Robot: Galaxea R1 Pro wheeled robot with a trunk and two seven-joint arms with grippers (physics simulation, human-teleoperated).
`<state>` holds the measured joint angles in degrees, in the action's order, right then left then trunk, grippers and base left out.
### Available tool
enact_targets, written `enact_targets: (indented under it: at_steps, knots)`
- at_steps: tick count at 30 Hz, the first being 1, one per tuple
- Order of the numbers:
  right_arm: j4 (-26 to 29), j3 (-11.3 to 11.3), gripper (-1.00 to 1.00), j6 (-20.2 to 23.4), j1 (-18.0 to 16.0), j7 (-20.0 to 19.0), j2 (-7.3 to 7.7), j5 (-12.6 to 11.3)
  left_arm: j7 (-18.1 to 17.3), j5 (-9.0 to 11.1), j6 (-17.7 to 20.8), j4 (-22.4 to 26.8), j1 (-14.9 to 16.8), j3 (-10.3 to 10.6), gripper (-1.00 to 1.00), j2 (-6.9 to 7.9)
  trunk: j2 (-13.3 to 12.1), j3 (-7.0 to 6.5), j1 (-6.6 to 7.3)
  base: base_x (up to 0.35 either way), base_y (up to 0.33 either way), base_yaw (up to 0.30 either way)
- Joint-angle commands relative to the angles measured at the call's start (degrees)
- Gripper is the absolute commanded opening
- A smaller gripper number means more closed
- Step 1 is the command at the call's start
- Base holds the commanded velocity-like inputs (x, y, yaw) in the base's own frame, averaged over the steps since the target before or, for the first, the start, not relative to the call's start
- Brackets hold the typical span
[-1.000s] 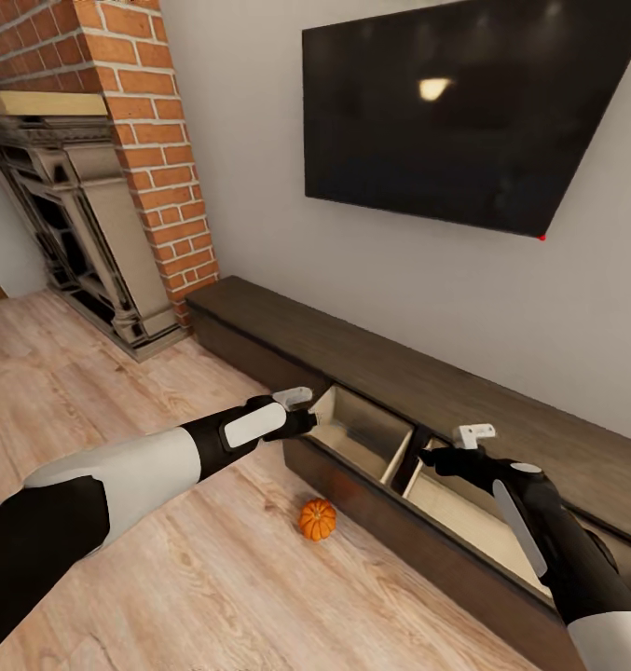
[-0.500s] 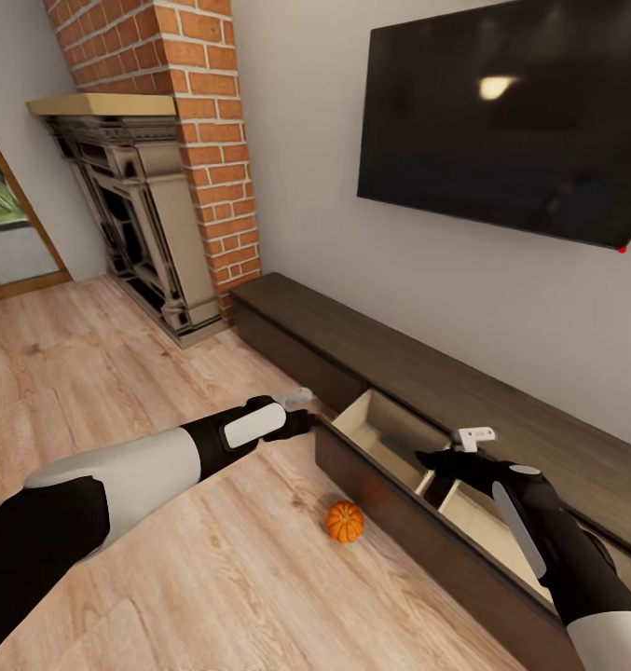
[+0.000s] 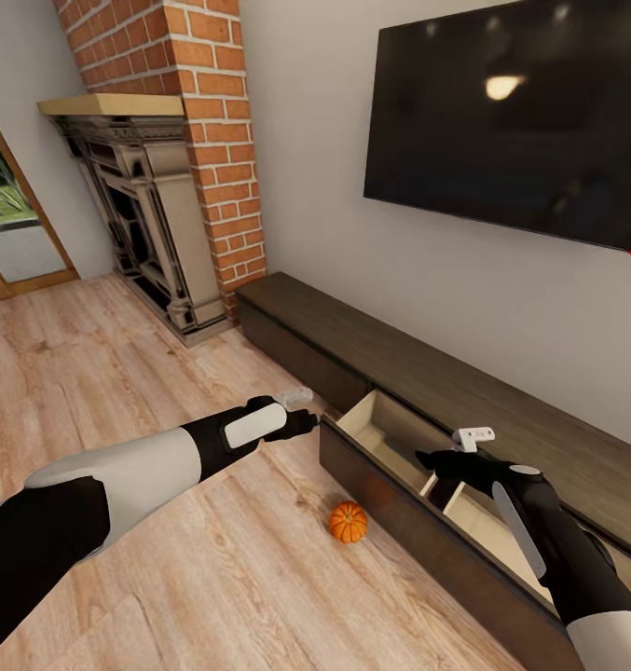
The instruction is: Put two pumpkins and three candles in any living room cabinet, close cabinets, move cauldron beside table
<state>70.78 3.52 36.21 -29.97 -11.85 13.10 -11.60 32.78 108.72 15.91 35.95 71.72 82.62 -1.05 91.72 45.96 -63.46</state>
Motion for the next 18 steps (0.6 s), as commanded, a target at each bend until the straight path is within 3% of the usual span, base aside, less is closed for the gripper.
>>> enact_targets:
  at_steps: [1, 18]
  knots:
    - [-0.02, 0.0, 1.0, 0.0, 0.0, 0.03, 0.0, 0.0, 0.0, 0.0, 0.0, 0.0, 0.0, 0.0, 1.0, 0.0, 0.0, 0.0, 0.0, 0.0, 0.0, 0.0]
    - [-0.07, 0.0, 1.0, 0.0, 0.0, 0.07, 0.0, 0.0, 0.0, 0.0, 0.0, 0.18, 0.0, 0.0, 1.0, -0.09, 0.0, -0.88, 0.0, 0.0, 0.0, 0.0]
